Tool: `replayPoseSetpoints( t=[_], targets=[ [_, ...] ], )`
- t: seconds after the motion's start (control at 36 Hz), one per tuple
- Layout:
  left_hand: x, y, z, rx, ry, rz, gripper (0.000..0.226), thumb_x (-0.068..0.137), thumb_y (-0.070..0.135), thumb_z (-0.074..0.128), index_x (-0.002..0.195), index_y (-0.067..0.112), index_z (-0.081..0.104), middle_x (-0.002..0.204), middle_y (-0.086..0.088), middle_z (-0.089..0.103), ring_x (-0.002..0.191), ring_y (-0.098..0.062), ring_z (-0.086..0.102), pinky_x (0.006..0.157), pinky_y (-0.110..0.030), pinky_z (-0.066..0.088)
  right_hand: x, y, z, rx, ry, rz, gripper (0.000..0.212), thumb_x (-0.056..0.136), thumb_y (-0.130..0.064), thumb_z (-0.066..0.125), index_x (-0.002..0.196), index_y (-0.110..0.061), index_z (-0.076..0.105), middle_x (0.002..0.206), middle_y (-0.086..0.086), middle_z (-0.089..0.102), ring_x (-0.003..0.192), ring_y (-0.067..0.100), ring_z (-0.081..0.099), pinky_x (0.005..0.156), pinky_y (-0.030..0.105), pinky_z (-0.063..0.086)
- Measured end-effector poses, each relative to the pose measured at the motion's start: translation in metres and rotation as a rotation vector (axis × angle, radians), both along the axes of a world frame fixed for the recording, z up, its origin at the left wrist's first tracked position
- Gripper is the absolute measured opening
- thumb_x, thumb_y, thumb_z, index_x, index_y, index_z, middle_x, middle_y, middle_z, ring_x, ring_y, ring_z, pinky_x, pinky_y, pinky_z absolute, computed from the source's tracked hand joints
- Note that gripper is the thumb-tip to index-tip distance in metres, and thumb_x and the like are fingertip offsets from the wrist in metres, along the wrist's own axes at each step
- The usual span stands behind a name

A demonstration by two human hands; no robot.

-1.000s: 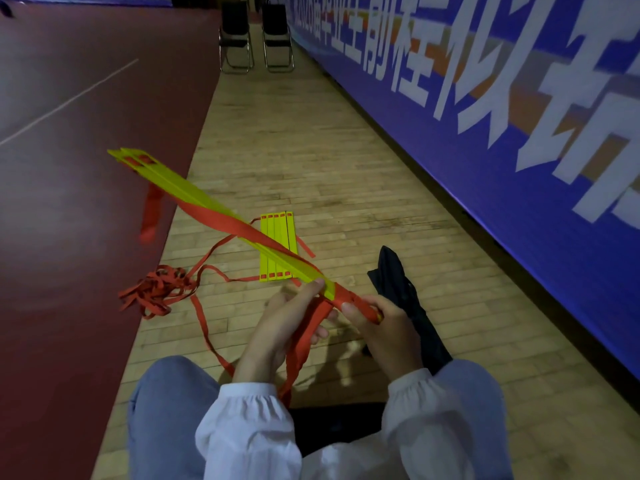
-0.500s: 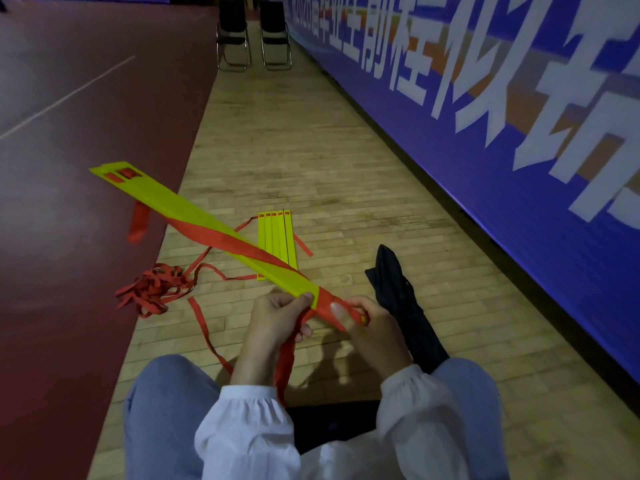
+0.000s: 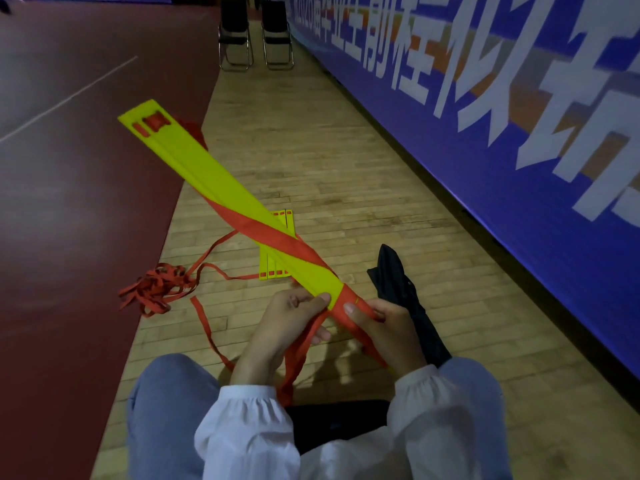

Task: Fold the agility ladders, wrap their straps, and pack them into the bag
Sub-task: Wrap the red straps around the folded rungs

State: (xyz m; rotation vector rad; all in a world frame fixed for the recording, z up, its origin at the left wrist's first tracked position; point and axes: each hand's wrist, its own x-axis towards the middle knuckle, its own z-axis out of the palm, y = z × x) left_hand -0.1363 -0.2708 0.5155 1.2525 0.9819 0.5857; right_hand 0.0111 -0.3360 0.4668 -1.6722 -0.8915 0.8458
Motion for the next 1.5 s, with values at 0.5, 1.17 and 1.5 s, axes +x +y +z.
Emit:
replayPoseSetpoints(
  t=[0.5, 1.17, 1.5],
  targets=[
    [0.004, 0.003, 0.004, -0.082, -0.052, 0.146, 0.032, 0.091, 0.036, 0.062, 0.098, 0.005, 0.058, 0.088, -0.024, 0.072, 0.038, -0.017, 0.054, 0.035, -0.019, 0.04, -0.005, 0.003, -0.001, 0.074, -0.352, -0.235, 0.016, 0.07, -0.042, 0.081, 0.079, -0.034, 0.07, 0.073, -0.014, 0.068, 0.073, 0.005, 0.065, 0.072, 0.038, 0.056],
    [0.002, 0.0, -0.007, -0.017, 0.051, 0.214, 0.039, 0.091, 0.03, 0.064, 0.103, -0.008, 0.059, 0.05, -0.007, 0.062, 0.03, -0.011, 0.049, 0.033, -0.017, 0.036, 0.003, -0.004, 0.02, -0.284, -0.472, 0.277, 0.046, 0.092, -0.059, 0.047, 0.089, -0.02, 0.071, 0.078, -0.001, 0.066, 0.08, 0.019, 0.063, 0.081, 0.039, 0.05],
    [0.0, 0.0, -0.006, 0.017, 0.023, 0.077, 0.032, 0.092, 0.027, 0.062, 0.106, -0.001, 0.052, 0.067, -0.007, 0.069, 0.038, -0.018, 0.058, 0.035, -0.02, 0.042, 0.004, -0.004, 0.009, -0.185, -0.058, 0.275, 0.046, 0.075, -0.057, 0.057, 0.087, -0.017, 0.074, 0.081, 0.003, 0.072, 0.083, 0.024, 0.068, 0.084, 0.044, 0.051]
  ],
)
